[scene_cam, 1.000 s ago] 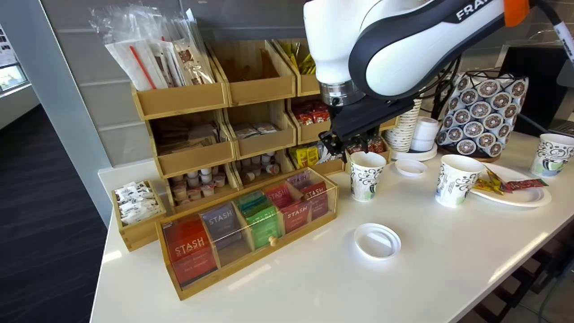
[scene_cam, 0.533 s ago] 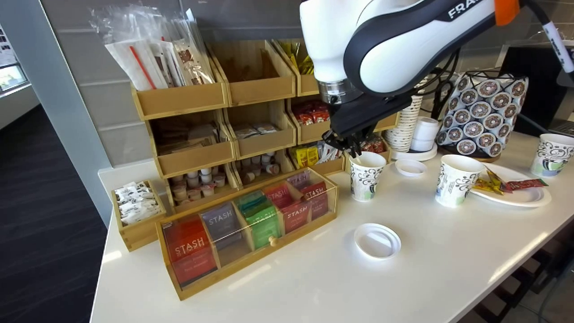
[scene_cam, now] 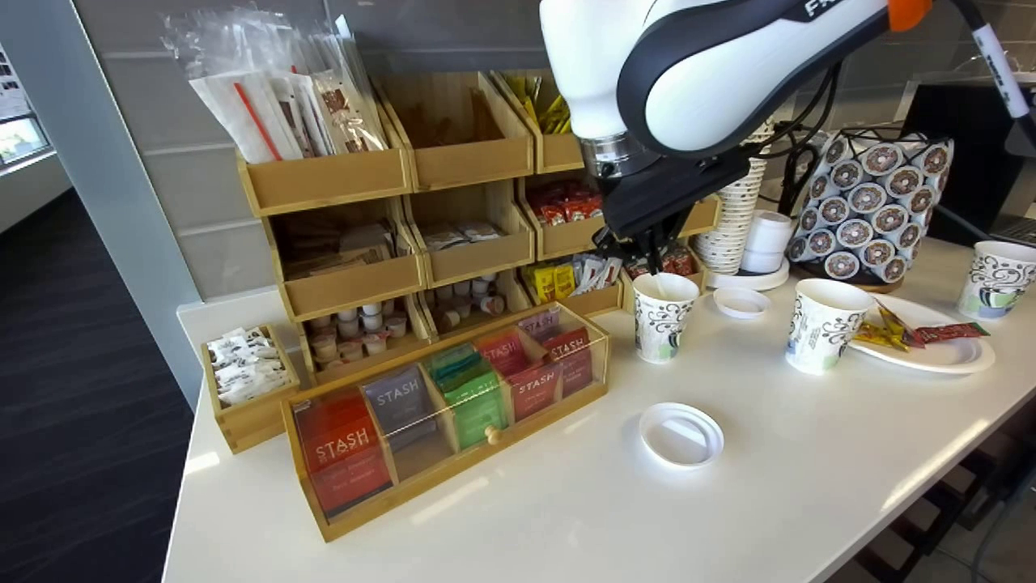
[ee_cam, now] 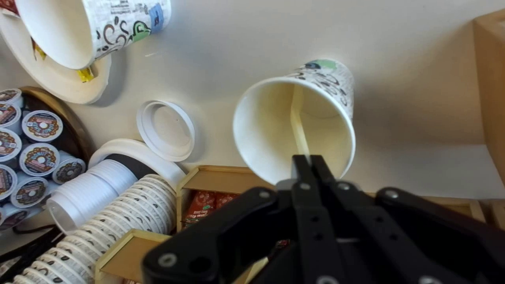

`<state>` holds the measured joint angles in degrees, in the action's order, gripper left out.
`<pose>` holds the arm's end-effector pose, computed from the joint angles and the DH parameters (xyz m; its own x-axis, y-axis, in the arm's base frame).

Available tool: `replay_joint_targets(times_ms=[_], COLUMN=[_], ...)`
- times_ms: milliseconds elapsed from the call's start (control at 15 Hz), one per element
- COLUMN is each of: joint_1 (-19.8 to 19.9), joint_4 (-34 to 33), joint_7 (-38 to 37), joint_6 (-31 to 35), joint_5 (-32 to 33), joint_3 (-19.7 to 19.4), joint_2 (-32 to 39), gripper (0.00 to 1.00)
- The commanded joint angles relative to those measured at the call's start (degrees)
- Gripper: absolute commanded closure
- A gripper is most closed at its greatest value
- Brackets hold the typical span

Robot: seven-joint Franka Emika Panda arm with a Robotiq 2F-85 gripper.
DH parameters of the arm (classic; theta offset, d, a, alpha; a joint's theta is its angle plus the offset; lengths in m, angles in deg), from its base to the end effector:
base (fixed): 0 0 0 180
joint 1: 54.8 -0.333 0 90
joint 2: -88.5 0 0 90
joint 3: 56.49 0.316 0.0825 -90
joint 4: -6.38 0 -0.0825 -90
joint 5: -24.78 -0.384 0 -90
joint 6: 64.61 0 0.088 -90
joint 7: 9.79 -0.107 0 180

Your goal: Remove the spoon from the cup on the left and put it on the counter top

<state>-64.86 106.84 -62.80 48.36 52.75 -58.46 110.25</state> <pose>0.6340 0.0615 0.3482 0.8557 -0.4752 0.2049 -0.5160 -0.7541 0.4063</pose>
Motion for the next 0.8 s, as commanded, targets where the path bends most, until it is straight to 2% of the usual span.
replay_joint_targets(times_ms=[0, 733], joint_1=[-0.7, -0.1], joint_4=[0.7, 4.8], joint_7=[-0.7, -1.6], joint_6=[-3.3, -2.9], joint_5=[0.2, -0.9], joint_3=[-0.3, 2.3], joint_2=[-2.7, -11.6], gripper=[0.99, 0.99])
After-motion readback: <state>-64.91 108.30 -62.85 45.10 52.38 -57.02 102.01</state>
